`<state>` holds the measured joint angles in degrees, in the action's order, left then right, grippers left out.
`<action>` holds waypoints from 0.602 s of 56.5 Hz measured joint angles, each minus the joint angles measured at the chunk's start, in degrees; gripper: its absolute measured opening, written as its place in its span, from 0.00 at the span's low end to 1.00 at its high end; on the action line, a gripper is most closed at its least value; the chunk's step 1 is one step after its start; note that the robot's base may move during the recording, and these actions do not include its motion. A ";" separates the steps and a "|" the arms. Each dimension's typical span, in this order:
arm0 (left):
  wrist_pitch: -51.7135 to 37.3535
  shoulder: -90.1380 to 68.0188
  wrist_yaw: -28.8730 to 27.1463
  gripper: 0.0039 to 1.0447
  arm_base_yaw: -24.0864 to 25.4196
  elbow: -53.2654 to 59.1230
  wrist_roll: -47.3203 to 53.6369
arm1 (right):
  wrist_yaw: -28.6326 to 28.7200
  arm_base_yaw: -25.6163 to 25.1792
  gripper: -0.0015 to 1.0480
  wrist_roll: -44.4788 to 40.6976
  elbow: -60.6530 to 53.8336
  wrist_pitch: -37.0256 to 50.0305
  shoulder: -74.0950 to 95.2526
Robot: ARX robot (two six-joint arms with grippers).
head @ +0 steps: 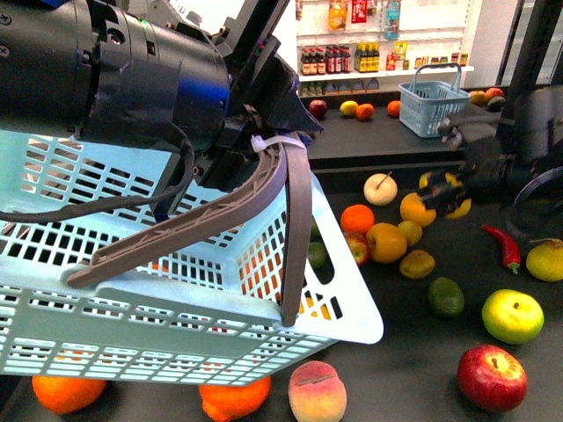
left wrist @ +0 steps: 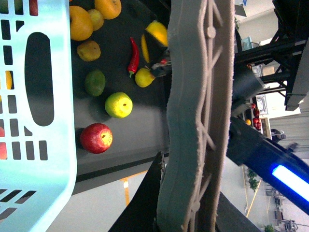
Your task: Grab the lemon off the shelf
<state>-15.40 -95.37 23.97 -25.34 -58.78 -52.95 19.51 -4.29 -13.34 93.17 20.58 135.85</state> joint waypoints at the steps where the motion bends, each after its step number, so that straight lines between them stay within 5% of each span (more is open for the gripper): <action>1: 0.00 0.00 0.00 0.09 0.00 0.00 0.00 | 0.83 0.07 0.52 1.14 -1.14 0.00 -1.95; 18: 0.00 0.00 0.00 0.09 0.00 0.00 0.00 | 8.41 5.07 0.52 14.16 -12.63 1.68 -17.18; 34: 0.00 0.00 0.00 0.09 0.00 0.00 0.00 | 9.51 11.17 0.52 20.63 -20.31 4.55 -18.23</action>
<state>-15.40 -95.37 23.97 -25.34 -58.78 -52.95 29.02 6.87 7.29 72.86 25.12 117.62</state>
